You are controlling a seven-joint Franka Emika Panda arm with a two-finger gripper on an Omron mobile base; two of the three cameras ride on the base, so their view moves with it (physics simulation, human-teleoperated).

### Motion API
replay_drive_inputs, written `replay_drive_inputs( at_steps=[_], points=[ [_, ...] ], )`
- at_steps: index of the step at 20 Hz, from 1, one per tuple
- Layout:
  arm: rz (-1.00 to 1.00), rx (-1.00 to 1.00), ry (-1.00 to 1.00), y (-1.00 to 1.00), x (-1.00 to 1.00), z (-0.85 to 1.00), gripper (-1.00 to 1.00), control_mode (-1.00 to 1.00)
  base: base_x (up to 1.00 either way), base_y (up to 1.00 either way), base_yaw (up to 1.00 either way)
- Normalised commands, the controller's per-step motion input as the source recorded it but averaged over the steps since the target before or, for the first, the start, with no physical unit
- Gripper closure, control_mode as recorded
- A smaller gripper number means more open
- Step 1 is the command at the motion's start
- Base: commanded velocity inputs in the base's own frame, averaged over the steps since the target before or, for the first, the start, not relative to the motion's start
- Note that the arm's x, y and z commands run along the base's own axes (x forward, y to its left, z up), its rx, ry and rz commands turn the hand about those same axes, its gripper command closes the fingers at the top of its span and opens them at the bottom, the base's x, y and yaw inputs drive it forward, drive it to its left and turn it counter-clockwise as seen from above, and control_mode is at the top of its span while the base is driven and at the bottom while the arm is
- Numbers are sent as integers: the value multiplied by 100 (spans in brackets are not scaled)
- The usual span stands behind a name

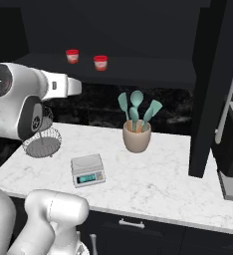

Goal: Pick the jam and place it on the digital scale for weighing, and close the cabinet.

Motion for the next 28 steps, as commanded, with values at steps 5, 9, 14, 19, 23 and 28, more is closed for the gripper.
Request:
replay_drive_inputs(
  at_steps=[5, 9, 14, 19, 23, 28],
  points=[
    [-5, -1, -2, -3, 6, 32, -100, -100, 0, 0, 0],
    [-4, 0, 0, -13, 31, 8, -100, -100, 0, 0, 0],
    [0, 0, 0, -24, 28, 0, -100, -100, 0, 0, 0],
    [0, 1, -9, -15, 37, 0, -100, -100, 0, 0, 0],
    [0, 0, -2, -16, 38, 3, -100, -100, 0, 0, 0],
    [0, 0, 0, -2, 54, 0, -100, -100, 0, 0, 0]
  ],
)
